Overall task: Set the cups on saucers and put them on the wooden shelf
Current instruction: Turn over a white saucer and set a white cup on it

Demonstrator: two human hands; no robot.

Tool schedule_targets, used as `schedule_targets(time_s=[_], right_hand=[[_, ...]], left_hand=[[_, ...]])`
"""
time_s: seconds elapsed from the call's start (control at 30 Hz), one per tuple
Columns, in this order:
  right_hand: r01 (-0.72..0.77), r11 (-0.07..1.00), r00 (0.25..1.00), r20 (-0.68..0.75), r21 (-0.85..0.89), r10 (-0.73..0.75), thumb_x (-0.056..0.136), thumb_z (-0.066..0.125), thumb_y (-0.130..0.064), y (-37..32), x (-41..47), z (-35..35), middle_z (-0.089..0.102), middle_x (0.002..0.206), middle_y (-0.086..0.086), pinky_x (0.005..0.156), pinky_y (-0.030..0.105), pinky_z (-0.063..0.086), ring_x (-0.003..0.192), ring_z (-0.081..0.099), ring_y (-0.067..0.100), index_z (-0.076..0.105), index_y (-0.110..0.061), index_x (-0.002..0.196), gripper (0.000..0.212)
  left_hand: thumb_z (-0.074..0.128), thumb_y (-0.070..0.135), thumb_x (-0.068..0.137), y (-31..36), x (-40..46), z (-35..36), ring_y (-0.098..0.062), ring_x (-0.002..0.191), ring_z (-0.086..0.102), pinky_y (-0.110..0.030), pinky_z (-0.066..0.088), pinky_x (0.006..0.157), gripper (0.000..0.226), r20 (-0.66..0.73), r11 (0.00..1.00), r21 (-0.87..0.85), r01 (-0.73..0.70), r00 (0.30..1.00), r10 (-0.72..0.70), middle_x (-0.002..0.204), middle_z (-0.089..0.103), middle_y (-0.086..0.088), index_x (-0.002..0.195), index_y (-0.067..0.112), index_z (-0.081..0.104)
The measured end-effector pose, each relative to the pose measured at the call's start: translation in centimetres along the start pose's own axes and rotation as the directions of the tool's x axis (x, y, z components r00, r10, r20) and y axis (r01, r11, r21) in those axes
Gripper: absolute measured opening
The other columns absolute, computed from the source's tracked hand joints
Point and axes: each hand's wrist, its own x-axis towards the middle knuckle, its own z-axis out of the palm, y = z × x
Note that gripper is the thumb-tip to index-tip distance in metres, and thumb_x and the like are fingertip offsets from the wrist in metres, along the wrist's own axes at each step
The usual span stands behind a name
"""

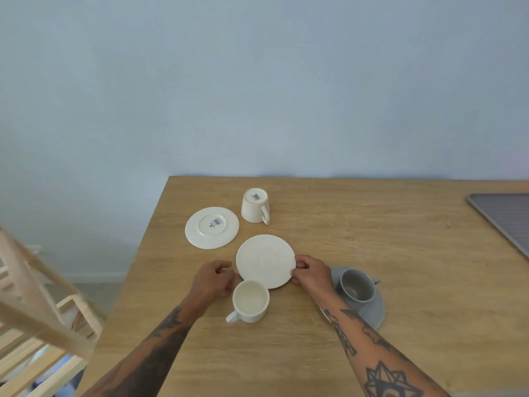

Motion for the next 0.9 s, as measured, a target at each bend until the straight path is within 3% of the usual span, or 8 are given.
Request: schedule_targets(time_s=[0.07,0.13,0.23,0.33,0.43,0.6,0.77,0.9], right_hand=[[0.025,0.999,1.000,0.017,-0.043,-0.024,0.080,0.066,0.007,-0.5,-0.2,-0.4,0.071,0.092,-0.004,0.058,0.018,0.060,0.080,0.068,0.010,0.073,-0.016,0.110,0.038],[0.088,0.989,0.995,0.065,-0.115,-0.081,0.082,0.067,0.003,-1.0,-0.2,-0.7,0.069,0.094,-0.008,0.058,0.020,0.060,0.083,0.067,0.009,0.069,-0.017,0.124,0.047],[0.161,0.965,0.979,0.157,-0.207,-0.130,0.083,0.072,-0.008,-1.7,0.0,-0.8,0.060,0.121,0.008,0.059,0.021,0.059,0.101,0.066,0.021,0.055,-0.021,0.143,0.063],[0.146,0.942,0.981,0.170,-0.302,-0.098,0.082,0.076,-0.013,-1.9,0.4,-0.4,0.049,0.131,0.014,0.070,0.030,0.063,0.103,0.066,0.028,0.055,-0.020,0.142,0.065],[0.094,0.953,0.986,0.160,-0.289,-0.049,0.080,0.077,-0.009,-1.8,0.5,0.0,0.058,0.124,0.016,0.076,0.035,0.063,0.091,0.072,0.032,0.057,-0.018,0.141,0.064],[0.055,0.968,0.989,0.149,-0.246,-0.018,0.080,0.076,-0.006,-1.7,0.0,0.2,0.066,0.116,0.013,0.061,0.020,0.059,0.085,0.074,0.028,0.057,-0.019,0.141,0.065],[0.056,0.975,0.990,0.138,-0.216,-0.027,0.082,0.075,-0.003,-1.5,-0.5,0.2,0.066,0.114,0.012,0.072,0.030,0.063,0.090,0.074,0.030,0.055,-0.016,0.142,0.064],[0.060,0.975,0.988,0.150,-0.213,-0.028,0.082,0.074,-0.001,-1.5,-0.7,0.2,0.063,0.098,0.004,0.079,0.037,0.063,0.085,0.074,0.030,0.054,-0.013,0.143,0.065]], left_hand=[[0.068,0.021,0.093,-1.0,-1.8,-1.6,-0.016,0.056,0.057,-0.029,0.050,0.055,0.023,0.089,0.999,-0.040,0.034,0.996,-0.030,0.070,0.067,-0.008,0.110,0.005,0.069],[0.072,0.033,0.090,-2.1,-4.0,-3.3,-0.017,0.059,0.058,-0.029,0.049,0.056,0.030,0.167,0.995,-0.088,0.043,0.986,-0.028,0.071,0.067,-0.005,0.106,0.007,0.073],[0.080,0.042,0.082,-3.0,-6.9,-4.2,-0.020,0.067,0.065,-0.030,0.053,0.062,0.034,0.214,0.988,-0.148,0.039,0.977,-0.006,0.085,0.075,-0.008,0.106,0.018,0.077],[0.085,0.039,0.077,-3.4,-8.4,-2.8,-0.021,0.065,0.065,-0.028,0.053,0.057,0.034,0.221,0.992,-0.128,-0.003,0.975,0.032,0.083,0.076,-0.012,0.103,0.019,0.077],[0.086,0.034,0.077,-3.5,-8.6,-1.8,-0.023,0.063,0.064,-0.029,0.051,0.055,0.035,0.186,0.976,-0.219,0.012,0.982,0.030,0.085,0.076,-0.020,0.099,0.008,0.075],[0.085,0.027,0.076,-3.9,-7.8,-2.1,-0.028,0.072,0.072,-0.031,0.060,0.064,0.029,0.190,0.945,-0.320,0.062,0.982,0.000,0.091,0.075,-0.029,0.088,0.001,0.078],[0.084,0.026,0.077,-3.0,-6.2,-3.0,-0.030,0.075,0.074,-0.031,0.062,0.066,0.035,0.181,0.954,-0.299,0.015,0.983,0.042,0.091,0.075,-0.029,0.094,-0.004,0.076],[0.082,0.025,0.079,-0.7,-4.2,-3.6,-0.030,0.072,0.075,-0.031,0.063,0.066,0.038,0.173,0.952,-0.306,-0.024,0.982,0.080,0.089,0.075,-0.030,0.097,-0.008,0.073]])
